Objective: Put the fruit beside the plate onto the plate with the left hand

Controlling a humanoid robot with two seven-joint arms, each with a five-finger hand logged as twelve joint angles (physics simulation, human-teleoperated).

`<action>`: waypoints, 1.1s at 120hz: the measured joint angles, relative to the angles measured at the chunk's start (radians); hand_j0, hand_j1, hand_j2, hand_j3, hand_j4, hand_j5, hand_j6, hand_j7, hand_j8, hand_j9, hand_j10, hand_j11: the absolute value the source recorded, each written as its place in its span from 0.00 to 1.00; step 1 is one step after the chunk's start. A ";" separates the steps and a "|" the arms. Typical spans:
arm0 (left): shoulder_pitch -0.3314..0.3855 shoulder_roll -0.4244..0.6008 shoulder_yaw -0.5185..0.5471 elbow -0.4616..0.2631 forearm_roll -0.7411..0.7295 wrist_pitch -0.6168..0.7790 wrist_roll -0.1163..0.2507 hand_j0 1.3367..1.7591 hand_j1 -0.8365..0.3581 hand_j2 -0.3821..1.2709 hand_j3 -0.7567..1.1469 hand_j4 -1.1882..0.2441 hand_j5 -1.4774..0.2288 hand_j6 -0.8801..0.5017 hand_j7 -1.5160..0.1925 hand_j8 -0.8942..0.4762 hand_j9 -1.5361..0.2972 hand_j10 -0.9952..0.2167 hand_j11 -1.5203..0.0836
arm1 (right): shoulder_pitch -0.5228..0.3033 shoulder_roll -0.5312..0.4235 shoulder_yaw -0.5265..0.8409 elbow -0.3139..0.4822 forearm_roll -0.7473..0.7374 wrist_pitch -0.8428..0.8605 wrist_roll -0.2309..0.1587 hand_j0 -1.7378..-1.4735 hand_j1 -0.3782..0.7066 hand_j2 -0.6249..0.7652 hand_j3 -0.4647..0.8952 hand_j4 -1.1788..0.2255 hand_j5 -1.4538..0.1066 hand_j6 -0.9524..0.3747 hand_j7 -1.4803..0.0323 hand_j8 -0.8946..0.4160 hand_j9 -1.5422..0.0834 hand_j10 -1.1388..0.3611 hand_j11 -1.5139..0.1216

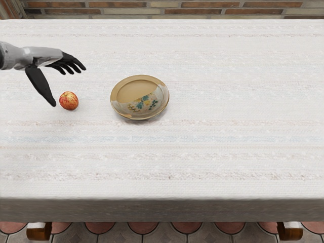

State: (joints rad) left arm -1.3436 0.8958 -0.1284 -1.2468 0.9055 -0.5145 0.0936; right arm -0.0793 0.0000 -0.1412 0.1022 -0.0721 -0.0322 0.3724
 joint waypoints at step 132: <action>0.023 -0.041 -0.041 0.010 0.111 0.088 -0.002 0.76 0.75 0.26 0.40 0.66 0.68 0.46 0.70 0.47 0.66 0.62 0.75 | 0.001 0.000 0.000 -0.002 0.000 0.000 -0.001 0.30 0.07 0.44 0.34 0.81 0.90 0.69 0.95 0.66 0.92 0.74 0.90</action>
State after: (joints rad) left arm -1.3202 0.8549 -0.1695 -1.2372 1.0164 -0.4262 0.0918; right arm -0.0782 0.0000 -0.1411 0.0997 -0.0721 -0.0322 0.3713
